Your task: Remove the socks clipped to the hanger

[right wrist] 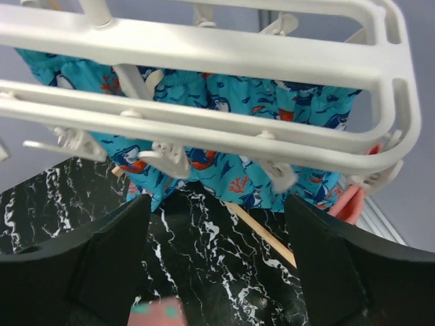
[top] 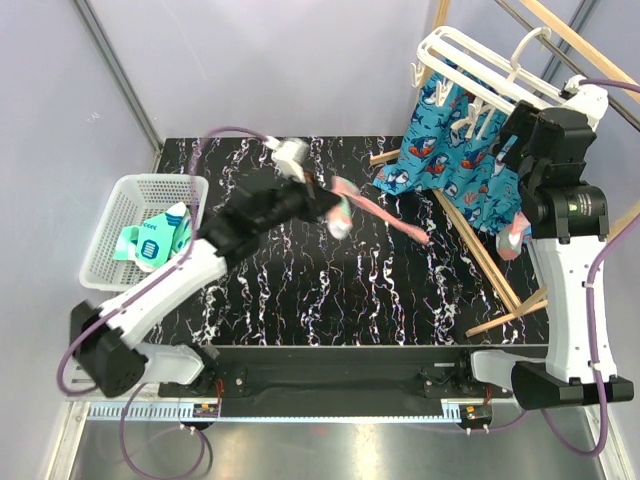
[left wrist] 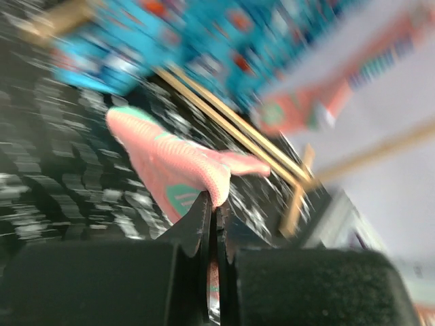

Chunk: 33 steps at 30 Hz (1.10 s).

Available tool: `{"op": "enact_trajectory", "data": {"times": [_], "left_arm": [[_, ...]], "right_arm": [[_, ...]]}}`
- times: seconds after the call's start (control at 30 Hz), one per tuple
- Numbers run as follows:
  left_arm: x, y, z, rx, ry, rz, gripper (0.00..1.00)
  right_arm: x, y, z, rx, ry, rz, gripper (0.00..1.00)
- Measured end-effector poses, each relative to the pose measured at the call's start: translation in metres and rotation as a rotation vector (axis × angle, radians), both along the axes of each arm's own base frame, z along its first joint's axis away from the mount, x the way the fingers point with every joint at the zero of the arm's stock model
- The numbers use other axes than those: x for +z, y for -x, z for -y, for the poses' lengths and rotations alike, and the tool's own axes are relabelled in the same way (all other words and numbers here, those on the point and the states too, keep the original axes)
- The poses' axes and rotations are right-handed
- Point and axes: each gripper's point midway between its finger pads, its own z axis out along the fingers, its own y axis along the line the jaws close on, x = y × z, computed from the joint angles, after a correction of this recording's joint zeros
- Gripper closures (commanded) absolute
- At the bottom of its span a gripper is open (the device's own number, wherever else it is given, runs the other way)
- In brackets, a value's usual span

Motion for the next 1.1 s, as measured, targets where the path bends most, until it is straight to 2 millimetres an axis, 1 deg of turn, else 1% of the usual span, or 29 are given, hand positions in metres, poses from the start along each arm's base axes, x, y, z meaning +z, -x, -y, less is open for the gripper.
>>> {"op": "enact_trajectory", "data": {"times": [0.03,0.2,0.27,0.3,0.4,0.47,0.53,0.57,0.63,0.77,0.83,0.9,1.0,1.1], "left_arm": [[0.006,-0.006,-0.014,0.041,0.002,0.008,1.0],[0.039,-0.038,-0.098,0.261,-0.039,0.036,1.0],[0.047,-0.053,-0.133,0.357,-0.051,0.041,1.0],[0.048,-0.062,-0.158,0.423,-0.056,0.037,1.0],[0.042,-0.08,-0.234,0.626,-0.07,0.0,1.0],[0.035,-0.087,-0.281,0.761,-0.068,-0.032,1.0],[0.024,-0.09,-0.317,0.871,-0.053,-0.075,1.0],[0.02,-0.09,-0.33,0.909,-0.045,-0.093,1.0],[0.01,-0.093,-0.359,0.991,-0.03,-0.144,1.0],[-0.005,-0.096,-0.405,1.131,-0.029,-0.229,1.0],[-0.01,-0.091,-0.425,1.2,-0.042,-0.246,1.0],[-0.009,-0.082,-0.438,1.266,-0.064,-0.247,1.0],[0.002,-0.067,-0.448,1.339,-0.095,-0.21,1.0],[0.022,-0.046,-0.45,1.38,-0.112,-0.153,1.0]], "right_arm": [[-0.002,0.002,-0.004,0.02,-0.01,-0.006,0.0],[-0.015,0.019,-0.026,0.14,-0.074,-0.029,0.0],[-0.025,0.028,-0.038,0.2,-0.105,-0.042,0.0],[-0.033,0.032,-0.044,0.23,-0.12,-0.054,0.0],[-0.055,0.043,-0.063,0.332,-0.165,-0.107,0.0],[-0.067,0.048,-0.074,0.39,-0.189,-0.132,0.0],[-0.077,0.053,-0.081,0.428,-0.203,-0.154,0.0],[-0.08,0.056,-0.084,0.448,-0.209,-0.158,0.0],[-0.08,0.061,-0.089,0.478,-0.216,-0.155,0.0],[-0.068,0.075,-0.101,0.553,-0.237,-0.106,0.0],[-0.064,0.081,-0.107,0.587,-0.249,-0.088,0.0],[-0.061,0.084,-0.111,0.611,-0.259,-0.077,0.0],[-0.057,0.085,-0.114,0.629,-0.261,-0.062,0.0],[-0.058,0.084,-0.117,0.638,-0.27,-0.065,0.0]]}}
